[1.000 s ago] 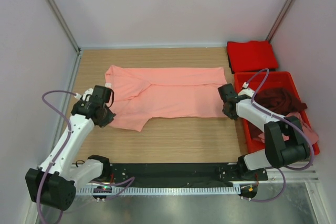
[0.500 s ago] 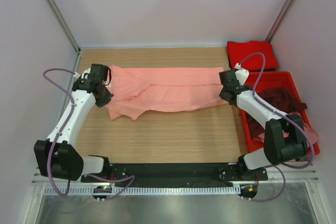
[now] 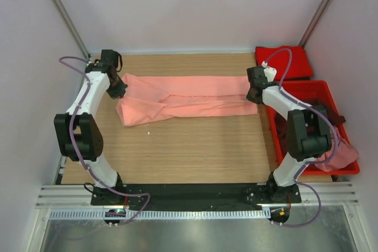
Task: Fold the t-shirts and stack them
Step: Fold the tshirt
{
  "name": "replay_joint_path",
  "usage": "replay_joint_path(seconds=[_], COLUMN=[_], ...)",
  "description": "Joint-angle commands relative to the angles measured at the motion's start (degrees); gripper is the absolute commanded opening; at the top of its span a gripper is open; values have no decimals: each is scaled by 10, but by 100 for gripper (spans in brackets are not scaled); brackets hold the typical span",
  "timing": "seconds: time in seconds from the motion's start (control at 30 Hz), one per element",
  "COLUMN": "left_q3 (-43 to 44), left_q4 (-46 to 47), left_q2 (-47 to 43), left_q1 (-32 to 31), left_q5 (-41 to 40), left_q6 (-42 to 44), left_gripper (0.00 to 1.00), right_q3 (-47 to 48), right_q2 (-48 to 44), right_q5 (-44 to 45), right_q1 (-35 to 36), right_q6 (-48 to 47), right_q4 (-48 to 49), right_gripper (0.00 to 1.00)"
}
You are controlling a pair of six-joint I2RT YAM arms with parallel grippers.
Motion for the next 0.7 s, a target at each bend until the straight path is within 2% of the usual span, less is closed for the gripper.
replay_joint_path(seconds=[0.0, 0.3, 0.5, 0.67], left_q3=[55, 152, 229, 257], left_q4=[15, -12, -42, -53], left_q2=[47, 169, 220, 244], left_q1=[3, 3, 4, 4], left_q5=[30, 42, 42, 35], left_q6=[39, 55, 67, 67], left_gripper=[0, 0, 0, 0], right_q3=[46, 103, 123, 123], right_q2=[18, 89, 114, 119], right_q5=[-1, 0, 5, 10], right_q1=[-9, -16, -24, -27], right_q6=[-16, -14, -7, -5], right_q4=[-9, -44, -58, -59], right_gripper=[1, 1, 1, 1])
